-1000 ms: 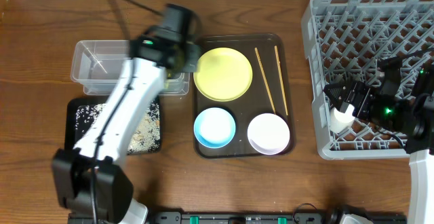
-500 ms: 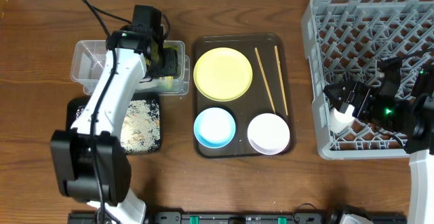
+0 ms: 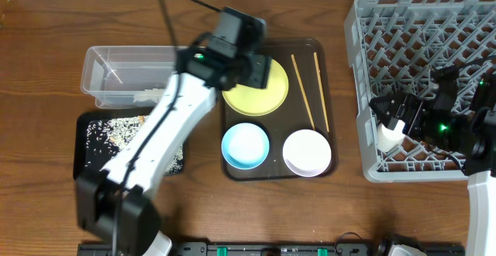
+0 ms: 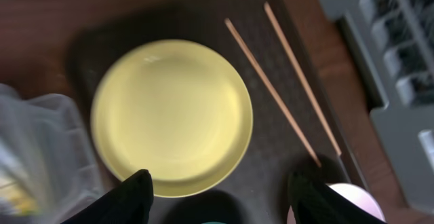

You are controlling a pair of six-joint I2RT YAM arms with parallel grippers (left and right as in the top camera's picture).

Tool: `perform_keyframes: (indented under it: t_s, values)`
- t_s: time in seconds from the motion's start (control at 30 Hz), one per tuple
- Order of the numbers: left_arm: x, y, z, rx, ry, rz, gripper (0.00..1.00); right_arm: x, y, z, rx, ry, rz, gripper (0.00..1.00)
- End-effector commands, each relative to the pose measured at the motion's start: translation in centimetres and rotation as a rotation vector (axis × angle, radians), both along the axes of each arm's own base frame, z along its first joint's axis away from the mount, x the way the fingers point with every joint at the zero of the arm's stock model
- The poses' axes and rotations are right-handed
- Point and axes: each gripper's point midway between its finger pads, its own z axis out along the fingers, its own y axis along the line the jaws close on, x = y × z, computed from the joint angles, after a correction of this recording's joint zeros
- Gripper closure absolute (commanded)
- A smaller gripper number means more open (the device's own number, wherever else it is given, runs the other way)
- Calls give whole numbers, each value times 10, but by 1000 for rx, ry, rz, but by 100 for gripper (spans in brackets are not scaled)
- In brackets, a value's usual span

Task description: Sort waste into correct bins and load items into the dishwasher rack

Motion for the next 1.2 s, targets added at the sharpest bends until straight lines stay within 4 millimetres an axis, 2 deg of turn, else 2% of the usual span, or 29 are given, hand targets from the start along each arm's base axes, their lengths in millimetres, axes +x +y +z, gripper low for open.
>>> perform_keyframes:
  t_s: [0.0, 0.17, 0.3, 0.47, 0.53, 0.63, 0.73, 0.8, 0.87, 1.0, 1.17]
  values:
    - [-6, -18, -29, 57, 44, -45, 34, -1, 3, 2, -10, -11, 19, 5]
    - [-10, -28, -54, 156, 48, -55, 34, -3, 3, 1, -7, -1, 19, 1]
    - [-14, -30, -54, 163, 48, -59, 34, -6, 3, -1, -7, 16, 16, 1]
    - [-25, -22, -45, 174, 71, -55, 34, -5, -1, -4, -30, 24, 2, 1]
    - [-32, -17, -28, 166, 56, -53, 34, -5, -4, -5, -44, 27, -8, 1]
    - [-39, -10, 11, 129, -20, -41, 33, -5, -5, -6, -51, 30, -12, 1]
    - [-50, 1, 58, 80, -118, -26, 19, -5, -5, -6, -51, 30, -13, 1]
    - [-63, 10, 86, 45, -170, -21, 18, -5, -5, -6, -52, 30, -13, 1]
    - [-79, 21, 107, 25, -199, -19, 16, -5, -6, -6, -54, 31, -15, 1]
    - [-108, 40, 137, -8, -248, -16, 15, -5, -9, -8, -73, 36, -27, 1]
    - [-129, 55, 165, -55, -320, -11, 14, -4, -12, -10, -89, 40, -37, 1]
